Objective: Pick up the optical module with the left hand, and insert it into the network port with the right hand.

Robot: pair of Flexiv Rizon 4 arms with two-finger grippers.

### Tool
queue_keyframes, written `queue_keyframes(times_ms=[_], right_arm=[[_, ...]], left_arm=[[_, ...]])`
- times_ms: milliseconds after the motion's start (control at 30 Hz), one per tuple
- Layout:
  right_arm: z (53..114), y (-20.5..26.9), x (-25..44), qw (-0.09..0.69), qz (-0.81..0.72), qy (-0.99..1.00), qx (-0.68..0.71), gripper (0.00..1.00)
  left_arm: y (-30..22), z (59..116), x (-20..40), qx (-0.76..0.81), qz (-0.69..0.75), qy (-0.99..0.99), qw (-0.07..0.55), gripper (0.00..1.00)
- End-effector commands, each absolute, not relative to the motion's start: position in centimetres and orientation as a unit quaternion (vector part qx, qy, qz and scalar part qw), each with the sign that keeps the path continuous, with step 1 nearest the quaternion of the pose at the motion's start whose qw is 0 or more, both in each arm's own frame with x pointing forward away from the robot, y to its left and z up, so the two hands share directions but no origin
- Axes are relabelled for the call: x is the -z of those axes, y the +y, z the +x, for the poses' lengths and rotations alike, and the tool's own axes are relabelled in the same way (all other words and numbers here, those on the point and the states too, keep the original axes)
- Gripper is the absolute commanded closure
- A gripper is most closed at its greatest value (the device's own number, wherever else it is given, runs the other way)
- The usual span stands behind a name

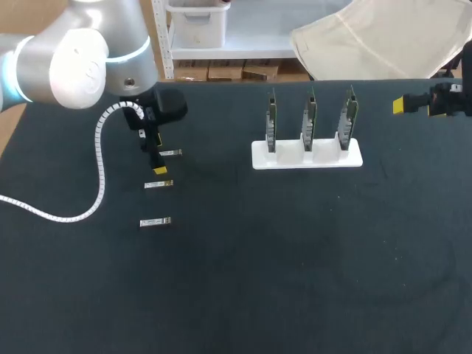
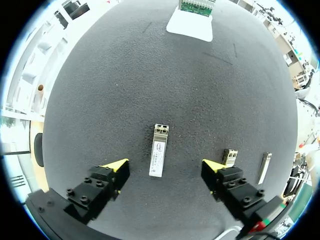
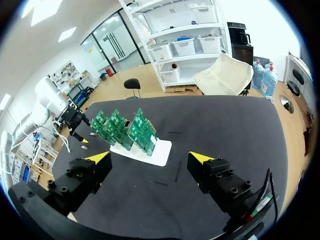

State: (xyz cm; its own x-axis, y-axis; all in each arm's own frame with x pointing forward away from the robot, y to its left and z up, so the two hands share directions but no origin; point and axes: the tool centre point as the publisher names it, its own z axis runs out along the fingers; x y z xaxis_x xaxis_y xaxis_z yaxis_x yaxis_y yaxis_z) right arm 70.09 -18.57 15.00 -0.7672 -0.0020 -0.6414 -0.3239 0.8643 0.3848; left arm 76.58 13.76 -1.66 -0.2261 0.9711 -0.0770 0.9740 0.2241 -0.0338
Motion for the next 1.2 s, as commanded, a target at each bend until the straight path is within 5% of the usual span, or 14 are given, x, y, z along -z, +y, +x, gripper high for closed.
queue_keyframes(times_ms=[33, 167, 800, 1200], right_arm=[[70.0, -18.5, -15.1, 0.33, -0.088, 0.908, -0.242, 0.0], [70.0, -18.5, -15.1, 0.33, -0.088, 0.908, -0.242, 0.0], [70.0, -18.5, -15.1, 0.33, -0.088, 0.908, -0.242, 0.0], [70.0, -18.5, -15.1, 0.33, -0.088, 0.908, -0.242, 0.0]], left_arm=[[13.9, 76.9, 1.9, 0.041, 0.624, 0.78, 0.015, 0.67], [13.9, 76.8, 2.0, 0.043, 0.626, 0.779, 0.013, 1.0], [13.8, 76.5, 1.0, 0.046, 0.614, 0.787, 0.042, 1.0], [11.6, 79.1, -9.8, 0.116, 0.581, 0.766, 0.25, 1.0]])
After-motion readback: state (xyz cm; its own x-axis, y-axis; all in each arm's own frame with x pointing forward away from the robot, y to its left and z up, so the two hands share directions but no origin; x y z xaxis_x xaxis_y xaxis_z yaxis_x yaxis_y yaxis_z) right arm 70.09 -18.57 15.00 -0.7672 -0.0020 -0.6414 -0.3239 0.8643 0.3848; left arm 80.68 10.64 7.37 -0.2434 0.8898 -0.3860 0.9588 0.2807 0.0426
